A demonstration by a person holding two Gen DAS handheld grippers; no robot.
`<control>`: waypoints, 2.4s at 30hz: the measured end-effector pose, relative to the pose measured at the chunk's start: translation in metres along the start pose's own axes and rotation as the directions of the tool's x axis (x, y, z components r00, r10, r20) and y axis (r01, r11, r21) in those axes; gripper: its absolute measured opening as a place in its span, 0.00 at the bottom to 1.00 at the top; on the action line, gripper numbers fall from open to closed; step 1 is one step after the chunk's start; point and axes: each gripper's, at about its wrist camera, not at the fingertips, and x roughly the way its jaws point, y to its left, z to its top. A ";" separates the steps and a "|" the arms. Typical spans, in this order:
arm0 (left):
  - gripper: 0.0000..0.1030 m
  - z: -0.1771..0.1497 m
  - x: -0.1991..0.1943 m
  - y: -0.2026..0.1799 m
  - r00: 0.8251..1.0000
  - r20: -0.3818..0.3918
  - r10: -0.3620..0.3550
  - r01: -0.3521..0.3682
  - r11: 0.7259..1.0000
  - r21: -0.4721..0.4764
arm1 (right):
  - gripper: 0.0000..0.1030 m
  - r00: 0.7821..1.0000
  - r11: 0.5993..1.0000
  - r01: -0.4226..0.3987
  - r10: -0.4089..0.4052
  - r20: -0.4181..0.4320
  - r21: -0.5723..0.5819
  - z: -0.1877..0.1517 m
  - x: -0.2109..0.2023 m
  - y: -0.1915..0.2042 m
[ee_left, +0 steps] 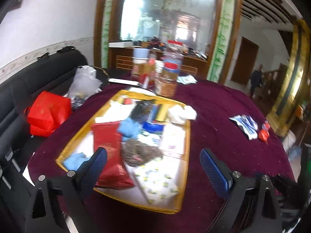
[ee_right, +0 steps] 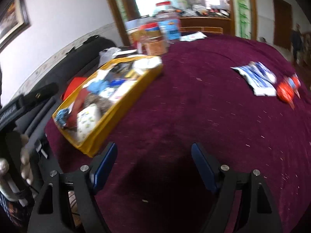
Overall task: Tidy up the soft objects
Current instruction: 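Grasp the red plastic bag on the table with the right tool, then carry the red plastic bag onto the tray and open the right tool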
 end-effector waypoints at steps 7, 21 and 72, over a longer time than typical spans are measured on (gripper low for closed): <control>0.95 -0.010 0.007 -0.038 0.996 -0.065 -0.057 0.063 0.995 0.081 | 0.76 0.995 0.988 0.091 -0.094 0.023 0.126 0.005 -0.014 -0.073; 0.95 -0.020 0.020 -0.046 0.984 -0.134 -0.117 0.129 0.988 0.081 | 0.75 0.955 0.817 0.262 -0.296 -0.015 0.513 0.043 -0.020 -0.264; 0.95 -0.033 0.028 0.103 0.984 -0.129 -0.123 0.079 0.950 -0.301 | 0.39 0.959 0.975 -0.212 0.194 -0.204 -0.069 0.072 0.076 0.077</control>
